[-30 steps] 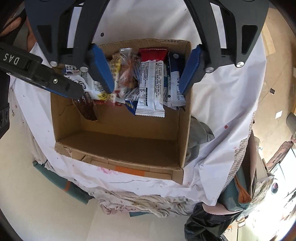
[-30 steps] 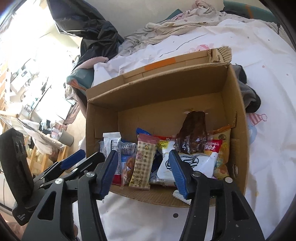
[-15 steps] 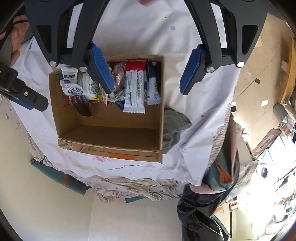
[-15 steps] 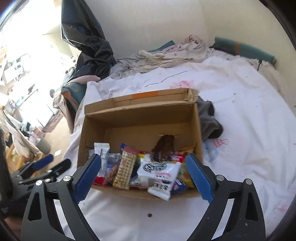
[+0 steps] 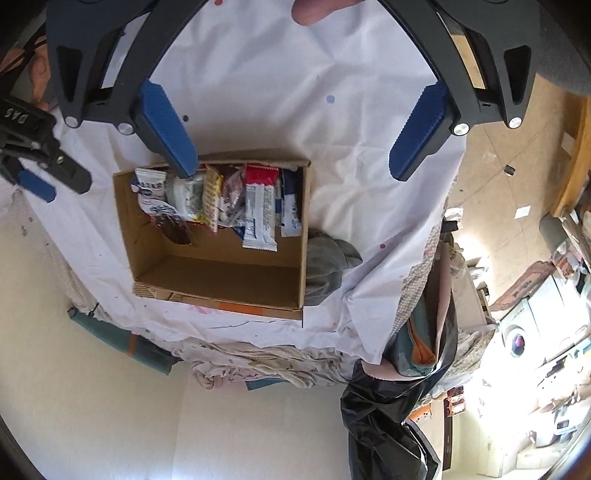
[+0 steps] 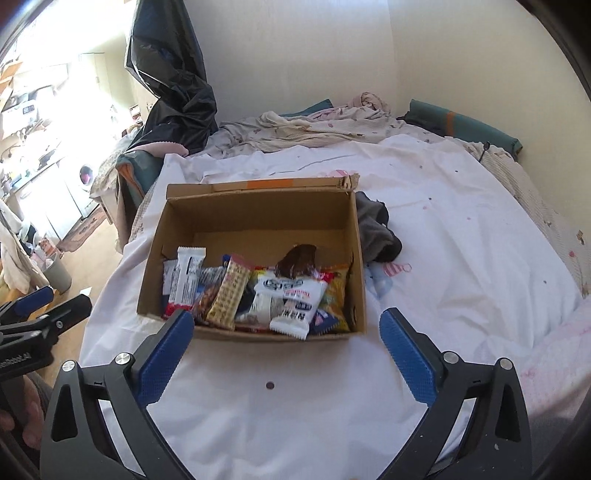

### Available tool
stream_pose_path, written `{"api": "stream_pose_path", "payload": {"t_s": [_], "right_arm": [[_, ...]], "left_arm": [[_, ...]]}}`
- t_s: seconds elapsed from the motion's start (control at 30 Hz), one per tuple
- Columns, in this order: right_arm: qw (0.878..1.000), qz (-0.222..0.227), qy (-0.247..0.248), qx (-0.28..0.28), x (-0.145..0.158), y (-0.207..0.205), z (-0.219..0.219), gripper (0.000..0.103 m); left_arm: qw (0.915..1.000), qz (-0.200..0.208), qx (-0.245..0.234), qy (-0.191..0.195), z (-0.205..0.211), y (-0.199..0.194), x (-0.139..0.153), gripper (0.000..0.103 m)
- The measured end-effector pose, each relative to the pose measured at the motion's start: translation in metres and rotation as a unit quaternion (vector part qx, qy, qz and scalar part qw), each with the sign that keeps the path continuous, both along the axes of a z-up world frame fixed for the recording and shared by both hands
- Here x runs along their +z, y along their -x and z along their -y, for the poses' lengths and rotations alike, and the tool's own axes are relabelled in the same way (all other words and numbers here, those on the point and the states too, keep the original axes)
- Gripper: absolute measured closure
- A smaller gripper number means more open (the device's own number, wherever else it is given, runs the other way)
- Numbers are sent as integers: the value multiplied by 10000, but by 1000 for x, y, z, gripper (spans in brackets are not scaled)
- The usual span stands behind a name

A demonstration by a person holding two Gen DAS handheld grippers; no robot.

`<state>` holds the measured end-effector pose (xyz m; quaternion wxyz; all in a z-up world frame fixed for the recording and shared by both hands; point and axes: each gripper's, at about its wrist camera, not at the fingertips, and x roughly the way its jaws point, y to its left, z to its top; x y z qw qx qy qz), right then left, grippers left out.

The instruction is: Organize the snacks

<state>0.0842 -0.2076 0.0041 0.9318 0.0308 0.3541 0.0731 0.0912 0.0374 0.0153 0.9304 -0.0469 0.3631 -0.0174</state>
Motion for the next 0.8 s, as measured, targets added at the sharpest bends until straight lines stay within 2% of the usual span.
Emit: {"api": "stream_pose_path", "payload": {"t_s": [0.33,0.8], "right_arm": [[9999,6,45,-138,-7,13,-7,0],[9997,-62,30,-234,-11,11,0,0]], "left_arm": [[9988,132,-57,-458,14,15,-4,0],[9993,37,28,-368,9,11,-9,0]]}}
